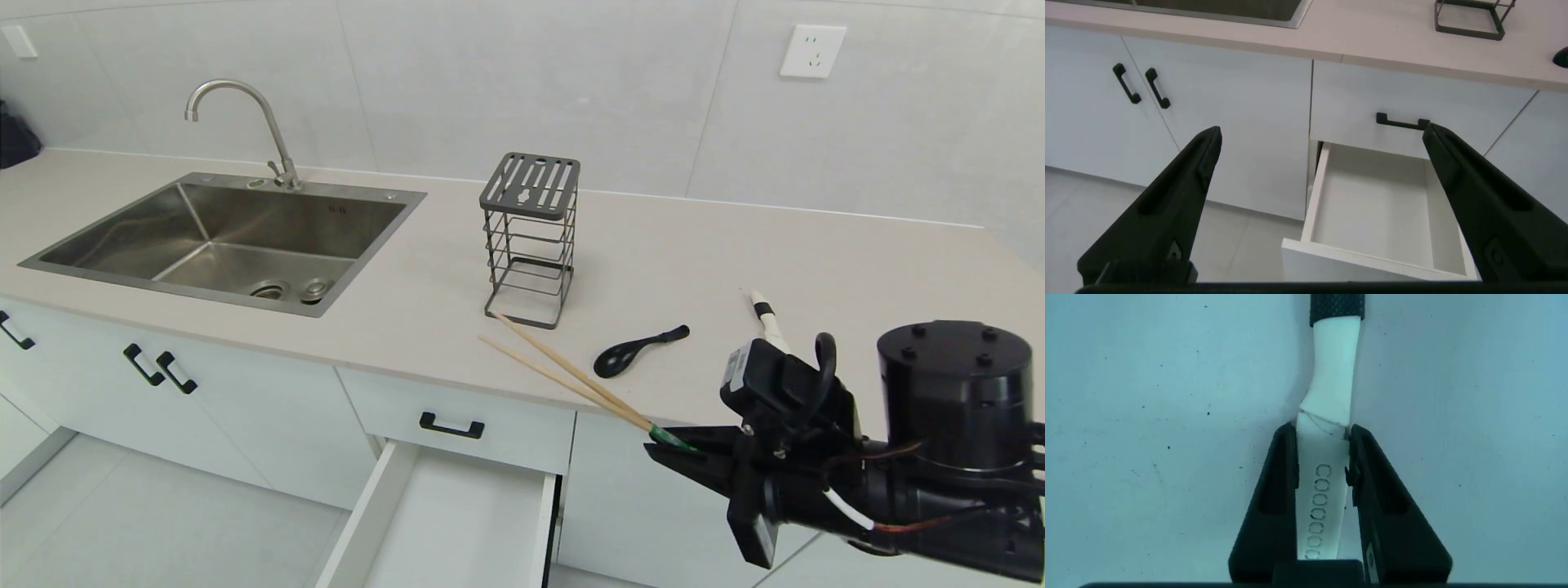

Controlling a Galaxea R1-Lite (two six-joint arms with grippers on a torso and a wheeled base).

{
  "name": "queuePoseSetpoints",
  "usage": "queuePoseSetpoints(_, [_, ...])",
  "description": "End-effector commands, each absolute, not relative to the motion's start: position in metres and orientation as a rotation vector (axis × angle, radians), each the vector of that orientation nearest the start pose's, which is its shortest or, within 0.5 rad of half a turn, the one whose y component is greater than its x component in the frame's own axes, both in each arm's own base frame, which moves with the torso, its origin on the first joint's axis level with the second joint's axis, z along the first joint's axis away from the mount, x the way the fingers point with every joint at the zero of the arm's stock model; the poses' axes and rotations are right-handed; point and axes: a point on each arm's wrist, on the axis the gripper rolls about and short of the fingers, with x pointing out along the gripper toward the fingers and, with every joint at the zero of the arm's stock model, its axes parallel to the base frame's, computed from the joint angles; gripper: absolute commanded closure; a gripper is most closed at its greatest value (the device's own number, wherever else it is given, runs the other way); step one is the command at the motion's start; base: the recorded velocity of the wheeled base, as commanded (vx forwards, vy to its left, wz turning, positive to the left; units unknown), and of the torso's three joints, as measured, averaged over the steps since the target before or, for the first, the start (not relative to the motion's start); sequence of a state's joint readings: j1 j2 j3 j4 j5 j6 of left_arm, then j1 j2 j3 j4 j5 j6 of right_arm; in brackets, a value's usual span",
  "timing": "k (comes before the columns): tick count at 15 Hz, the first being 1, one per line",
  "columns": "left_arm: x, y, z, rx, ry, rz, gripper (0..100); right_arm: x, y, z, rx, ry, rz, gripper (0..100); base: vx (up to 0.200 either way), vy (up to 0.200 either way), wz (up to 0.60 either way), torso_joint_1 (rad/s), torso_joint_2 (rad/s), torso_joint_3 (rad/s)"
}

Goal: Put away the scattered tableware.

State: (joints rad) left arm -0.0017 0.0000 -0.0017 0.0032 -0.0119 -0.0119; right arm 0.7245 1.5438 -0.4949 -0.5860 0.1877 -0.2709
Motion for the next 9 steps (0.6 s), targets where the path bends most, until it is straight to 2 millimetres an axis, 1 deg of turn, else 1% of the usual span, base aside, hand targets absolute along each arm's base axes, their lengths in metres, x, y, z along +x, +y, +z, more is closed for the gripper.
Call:
queuePoseSetpoints(1, [-0.023,0.000,0.076,-0.012,0.003,-0.014,0,0.177,0.166,0.130,-0.386,0.383,0.973,100,0.000,0.000,0.00,0.000,0.00,0.000])
queuePoseSetpoints(4, [-0.023,0.000,0.076,-0.012,0.003,-0.014,0,0.180,0.170,0.130,-0.371,0.368,1.013,100,0.000,0.000,0.00,0.000,0.00,0.000])
queuePoseSetpoints(5, [-0.023,0.000,0.075,-0.012,0.005,-0.014,0,0.176,0.174,0.131,-0.364,0.362,1.060,100,0.000,0.000,0.00,0.000,0.00,0.000])
queuePoseSetpoints(6, [-0.023,0.000,0.075,-0.012,0.005,-0.014,0,0.176,0.174,0.131,-0.364,0.362,1.060,100,0.000,0.000,0.00,0.000,0.00,0.000])
queuePoseSetpoints(7, [-0.023,0.000,0.075,-0.012,0.006,-0.015,0,0.173,0.178,0.126,-0.356,0.376,1.108,100,0.000,0.000,0.00,0.000,0.00,0.000])
queuePoseSetpoints(9, [-0.023,0.000,0.076,-0.012,0.006,-0.015,0,0.175,0.181,0.121,-0.321,0.420,1.094,100,0.000,0.000,0.00,0.000,0.00,0.000])
